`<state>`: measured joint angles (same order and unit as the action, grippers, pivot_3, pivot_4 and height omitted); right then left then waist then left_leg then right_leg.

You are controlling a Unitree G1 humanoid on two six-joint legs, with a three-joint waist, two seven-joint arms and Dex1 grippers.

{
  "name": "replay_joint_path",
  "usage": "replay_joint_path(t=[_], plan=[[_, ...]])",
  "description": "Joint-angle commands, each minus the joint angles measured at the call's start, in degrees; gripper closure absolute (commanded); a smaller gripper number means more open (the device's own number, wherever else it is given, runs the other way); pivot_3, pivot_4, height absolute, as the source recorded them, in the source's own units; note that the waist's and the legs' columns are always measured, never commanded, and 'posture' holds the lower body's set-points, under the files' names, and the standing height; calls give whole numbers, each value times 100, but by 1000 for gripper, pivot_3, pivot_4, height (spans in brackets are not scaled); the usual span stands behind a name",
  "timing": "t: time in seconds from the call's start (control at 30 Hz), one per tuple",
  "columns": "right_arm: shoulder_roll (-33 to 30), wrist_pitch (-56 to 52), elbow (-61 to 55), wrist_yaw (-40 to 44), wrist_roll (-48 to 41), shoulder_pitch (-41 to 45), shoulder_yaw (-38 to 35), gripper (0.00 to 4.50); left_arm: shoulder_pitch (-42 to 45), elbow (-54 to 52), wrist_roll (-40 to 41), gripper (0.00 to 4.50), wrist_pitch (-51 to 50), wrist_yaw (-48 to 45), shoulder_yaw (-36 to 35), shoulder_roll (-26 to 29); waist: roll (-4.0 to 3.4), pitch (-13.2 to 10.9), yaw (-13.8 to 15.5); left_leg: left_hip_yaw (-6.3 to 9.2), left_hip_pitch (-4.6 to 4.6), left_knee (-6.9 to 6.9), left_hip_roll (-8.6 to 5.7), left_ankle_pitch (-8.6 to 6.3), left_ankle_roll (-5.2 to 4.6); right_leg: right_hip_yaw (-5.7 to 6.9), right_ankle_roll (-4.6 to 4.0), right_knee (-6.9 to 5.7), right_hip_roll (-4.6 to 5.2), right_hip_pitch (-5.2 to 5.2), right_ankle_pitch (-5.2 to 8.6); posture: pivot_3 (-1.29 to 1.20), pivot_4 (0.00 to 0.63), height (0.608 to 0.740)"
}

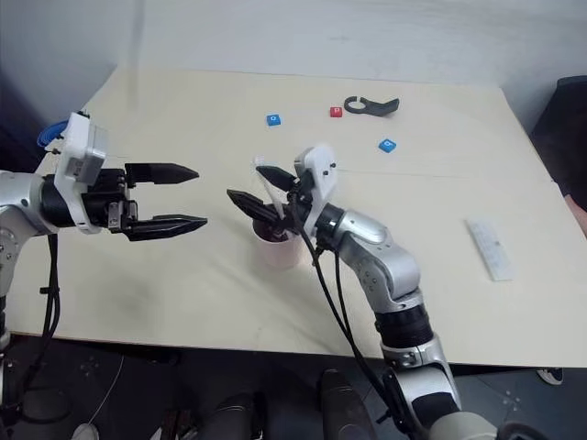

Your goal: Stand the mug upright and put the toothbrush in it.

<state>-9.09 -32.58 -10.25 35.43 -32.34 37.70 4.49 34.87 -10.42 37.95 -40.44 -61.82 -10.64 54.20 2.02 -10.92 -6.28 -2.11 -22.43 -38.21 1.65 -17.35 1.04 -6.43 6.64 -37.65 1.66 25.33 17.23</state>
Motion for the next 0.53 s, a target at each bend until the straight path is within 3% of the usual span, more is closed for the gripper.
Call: replay_joint_path(t=[0.03,0.17,0.33,0.43,0.53], plan=[[-1006,-614,-864,516,-485,-72,-392,6,80,-1,-38,0,161,-126,-41,92,0,0,16,0,-1,0,-1,0,0,1,0,0,0,0,0,0,150,740],[-2821,-1270,-1214,1522,-1018,-370,-964,6,-36,94,-66,0,205,-255,-147,229,-1,-1,151,0,-9,2,-7,-5,-8,5,0,26,-3,-4,0,0,150,740],[-4578,-1327,-457,2841,-1036,-792,-1503,6,-825,205,-112,0,466,-694,-634,666,-1,-2,130,-15,-6,6,-1,-10,-17,-7,1,55,-9,-8,0,0,150,740],[-5168,-980,-187,3467,-844,-964,-1537,6,-1432,302,-209,0,733,-1017,-991,949,-1,-2,120,-20,3,13,10,-10,-17,-10,-2,57,-13,-9,2,0,150,740],[-5196,-875,77,3442,-745,-811,-1522,6,-1473,474,-209,0,767,-1004,-1089,1026,-1,-3,137,-19,7,8,11,-9,-17,-8,-6,46,-18,-9,2,0,150,740]])
